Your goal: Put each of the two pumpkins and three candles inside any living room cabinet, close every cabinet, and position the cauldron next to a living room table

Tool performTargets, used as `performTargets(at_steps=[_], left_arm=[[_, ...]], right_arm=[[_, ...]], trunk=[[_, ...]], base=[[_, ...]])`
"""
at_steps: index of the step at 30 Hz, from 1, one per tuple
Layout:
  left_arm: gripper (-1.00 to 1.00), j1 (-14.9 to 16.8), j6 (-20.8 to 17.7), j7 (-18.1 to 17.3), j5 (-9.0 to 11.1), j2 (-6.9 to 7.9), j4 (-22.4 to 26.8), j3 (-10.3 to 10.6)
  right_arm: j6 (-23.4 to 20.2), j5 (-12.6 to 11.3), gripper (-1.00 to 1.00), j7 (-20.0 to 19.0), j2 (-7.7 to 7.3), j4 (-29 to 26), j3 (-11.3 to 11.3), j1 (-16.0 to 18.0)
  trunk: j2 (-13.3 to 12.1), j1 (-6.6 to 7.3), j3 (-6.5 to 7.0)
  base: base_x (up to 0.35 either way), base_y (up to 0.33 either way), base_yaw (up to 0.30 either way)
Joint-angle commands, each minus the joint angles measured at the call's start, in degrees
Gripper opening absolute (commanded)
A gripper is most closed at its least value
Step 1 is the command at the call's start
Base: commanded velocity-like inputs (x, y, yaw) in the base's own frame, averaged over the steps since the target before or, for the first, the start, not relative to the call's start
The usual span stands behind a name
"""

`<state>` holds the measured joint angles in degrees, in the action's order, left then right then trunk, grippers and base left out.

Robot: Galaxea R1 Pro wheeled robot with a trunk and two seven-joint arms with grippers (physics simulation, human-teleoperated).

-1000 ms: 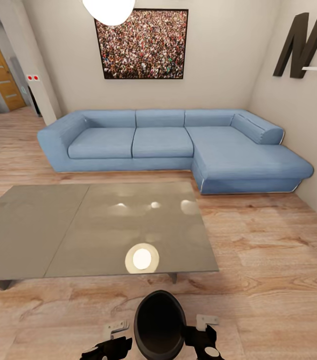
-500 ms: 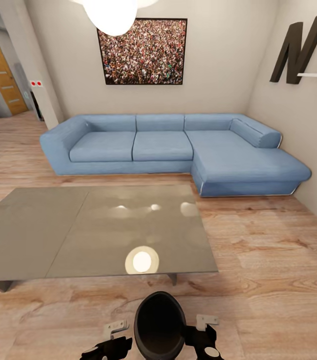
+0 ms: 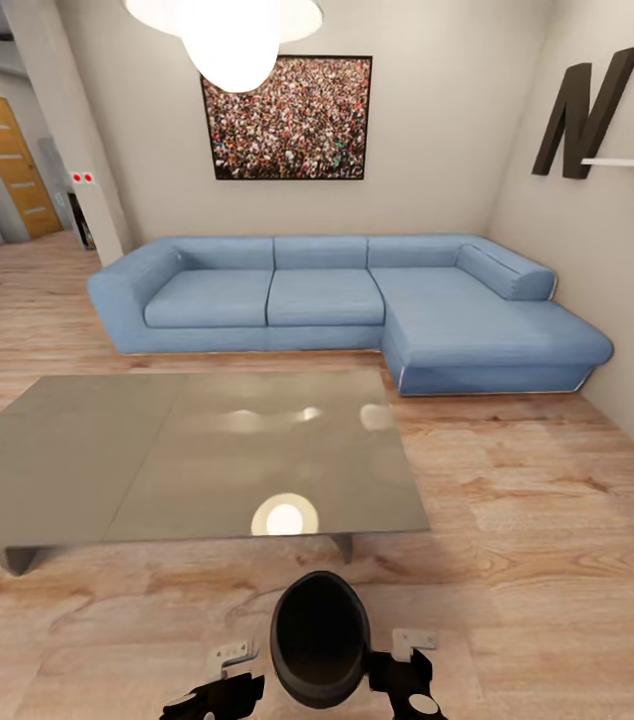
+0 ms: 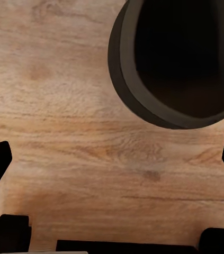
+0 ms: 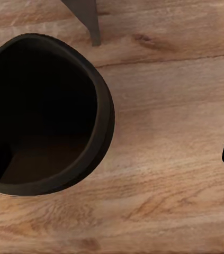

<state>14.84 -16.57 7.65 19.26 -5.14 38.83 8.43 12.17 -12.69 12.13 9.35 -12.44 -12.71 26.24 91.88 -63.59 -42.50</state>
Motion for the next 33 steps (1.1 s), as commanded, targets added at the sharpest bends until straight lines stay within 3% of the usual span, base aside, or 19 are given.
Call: performTargets(at_steps=[1,33], left_arm=[[1.00,0.01,-0.21,0.52,0.60,0.04,0.11,0.27],[1.00,0.01,-0.13,0.51,0.69,0.04,0.11,0.19]], right_arm=[[0.23,-0.58,1.00,0.27,-0.02,0.05,-0.49,0.04],[0.67,-0.58,1.00,0.26,0.05,0.08,-0.53,0.04]], trunk=[[0.03,0.03,0.05],[0.03,0.03,2.83]], base=[[-0.268,0.000,0.032],[-0.022,0.000,0.131]])
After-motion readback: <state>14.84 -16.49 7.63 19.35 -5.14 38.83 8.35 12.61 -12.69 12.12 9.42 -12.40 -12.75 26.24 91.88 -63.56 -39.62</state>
